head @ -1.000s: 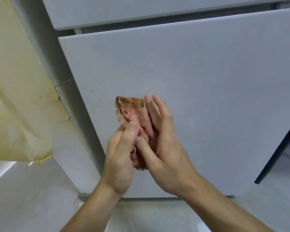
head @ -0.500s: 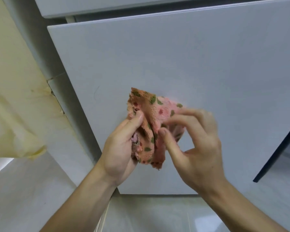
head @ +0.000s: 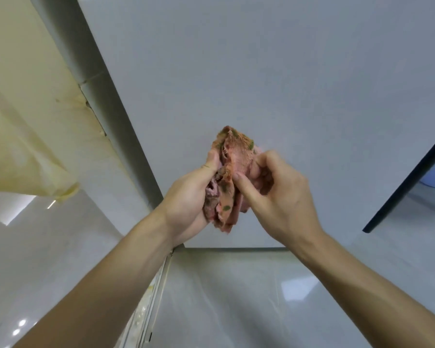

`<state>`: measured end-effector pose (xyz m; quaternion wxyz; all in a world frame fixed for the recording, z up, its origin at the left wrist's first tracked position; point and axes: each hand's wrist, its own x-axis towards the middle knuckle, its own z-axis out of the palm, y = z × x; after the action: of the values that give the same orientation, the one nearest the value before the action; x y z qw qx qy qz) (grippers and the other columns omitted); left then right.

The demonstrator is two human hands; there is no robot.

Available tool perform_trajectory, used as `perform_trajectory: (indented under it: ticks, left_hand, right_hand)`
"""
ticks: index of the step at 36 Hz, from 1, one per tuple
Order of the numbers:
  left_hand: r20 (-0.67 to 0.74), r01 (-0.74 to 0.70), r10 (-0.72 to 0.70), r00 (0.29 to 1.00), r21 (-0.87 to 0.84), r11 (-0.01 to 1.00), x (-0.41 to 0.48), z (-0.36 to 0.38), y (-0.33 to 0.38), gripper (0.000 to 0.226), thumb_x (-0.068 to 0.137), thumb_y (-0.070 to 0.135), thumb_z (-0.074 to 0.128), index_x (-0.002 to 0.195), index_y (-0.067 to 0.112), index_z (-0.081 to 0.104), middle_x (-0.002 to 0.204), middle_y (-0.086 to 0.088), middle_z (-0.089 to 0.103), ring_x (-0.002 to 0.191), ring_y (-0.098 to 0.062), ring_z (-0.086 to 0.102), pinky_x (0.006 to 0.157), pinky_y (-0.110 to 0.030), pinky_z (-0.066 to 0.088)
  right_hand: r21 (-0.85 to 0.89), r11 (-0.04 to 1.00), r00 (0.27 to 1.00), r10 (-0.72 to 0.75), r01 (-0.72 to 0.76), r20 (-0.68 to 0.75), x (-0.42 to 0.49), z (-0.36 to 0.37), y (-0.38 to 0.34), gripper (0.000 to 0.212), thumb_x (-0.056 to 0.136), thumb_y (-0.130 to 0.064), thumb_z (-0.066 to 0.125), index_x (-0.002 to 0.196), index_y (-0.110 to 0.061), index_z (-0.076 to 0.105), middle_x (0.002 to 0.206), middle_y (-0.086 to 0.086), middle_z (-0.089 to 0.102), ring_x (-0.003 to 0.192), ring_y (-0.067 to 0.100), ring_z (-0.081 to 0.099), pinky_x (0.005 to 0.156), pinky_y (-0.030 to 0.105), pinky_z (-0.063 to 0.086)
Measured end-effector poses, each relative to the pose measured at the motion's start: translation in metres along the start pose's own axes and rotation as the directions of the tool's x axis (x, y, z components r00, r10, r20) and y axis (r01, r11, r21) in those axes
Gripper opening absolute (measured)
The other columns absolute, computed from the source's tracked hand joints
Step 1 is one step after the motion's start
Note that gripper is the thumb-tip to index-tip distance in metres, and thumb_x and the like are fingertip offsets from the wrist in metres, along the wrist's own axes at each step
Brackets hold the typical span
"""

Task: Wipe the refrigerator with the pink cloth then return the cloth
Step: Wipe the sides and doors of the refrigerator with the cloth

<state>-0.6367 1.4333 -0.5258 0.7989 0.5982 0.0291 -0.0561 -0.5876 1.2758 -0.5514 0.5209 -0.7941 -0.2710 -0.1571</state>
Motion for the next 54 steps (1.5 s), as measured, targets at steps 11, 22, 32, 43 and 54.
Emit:
perform_trajectory:
  ticks: [11, 22, 32, 43, 54]
  left_hand:
    - [-0.201, 0.167, -0.170, 0.965, -0.031, 0.985, -0.023, 0.018, -0.010, 0.063, 0.113, 0.052, 0.030, 0.139, 0.006, 0.064, 0.137, -0.021, 0.068, 0.133, -0.043, 0.060, 0.115, -0.055, 0.045]
    - [-0.256, 0.109, -0.063, 0.965, 0.172, 0.979, -0.021, 0.022, 0.000, 0.069, 0.102, 0.054, 0.056, 0.132, -0.008, 0.060, 0.122, -0.014, 0.068, 0.122, -0.038, 0.067, 0.116, -0.056, 0.047]
    - [-0.312, 0.133, -0.065, 0.948, 0.203, 0.970, -0.016, -0.004, 0.002, 0.036, 0.111, 0.034, 0.051, 0.118, 0.007, 0.074, 0.116, -0.012, 0.079, 0.116, -0.028, 0.073, 0.113, -0.050, 0.050]
    - [-0.034, 0.014, 0.004, 0.999, 0.511, 0.860, -0.018, -0.017, -0.004, 0.031, 0.095, -0.003, 0.070, 0.123, 0.011, 0.068, 0.109, -0.008, 0.080, 0.102, -0.021, 0.077, 0.087, -0.029, 0.059]
    - [-0.025, 0.126, -0.128, 0.991, 0.441, 0.889, -0.005, -0.030, 0.002, 0.034, 0.101, -0.011, 0.051, 0.110, 0.014, 0.072, 0.108, -0.012, 0.078, 0.103, -0.029, 0.074, 0.095, -0.042, 0.057]
  right_hand:
    - [-0.030, 0.956, 0.904, 0.286, -0.292, 0.316, -0.010, -0.009, -0.019, 0.035, 0.089, -0.059, 0.073, 0.092, -0.025, 0.066, 0.079, -0.008, 0.072, 0.072, 0.005, 0.067, 0.069, 0.025, 0.054]
    - [0.255, 0.837, 0.835, 0.355, -0.484, 0.421, 0.002, -0.026, -0.021, 0.022, 0.099, -0.021, 0.070, 0.079, -0.014, 0.067, 0.068, -0.012, 0.065, 0.064, 0.005, 0.060, 0.062, 0.017, 0.045]
    - [0.329, 0.699, 0.747, 0.450, -0.636, 0.489, 0.000, -0.025, -0.009, 0.029, 0.101, -0.036, 0.062, 0.085, -0.012, 0.062, 0.081, 0.006, 0.062, 0.077, 0.022, 0.059, 0.079, 0.038, 0.047]
    - [0.415, 0.674, 0.786, 0.451, -0.611, 0.424, -0.005, -0.016, -0.008, 0.022, 0.094, -0.028, 0.077, 0.103, -0.008, 0.075, 0.073, -0.002, 0.073, 0.058, 0.007, 0.068, 0.049, 0.014, 0.047]
    - [0.347, 0.689, 0.750, 0.449, -0.637, 0.485, 0.005, -0.029, -0.003, 0.015, 0.092, -0.004, 0.072, 0.097, -0.017, 0.077, 0.087, 0.002, 0.074, 0.072, 0.013, 0.071, 0.056, 0.021, 0.053]
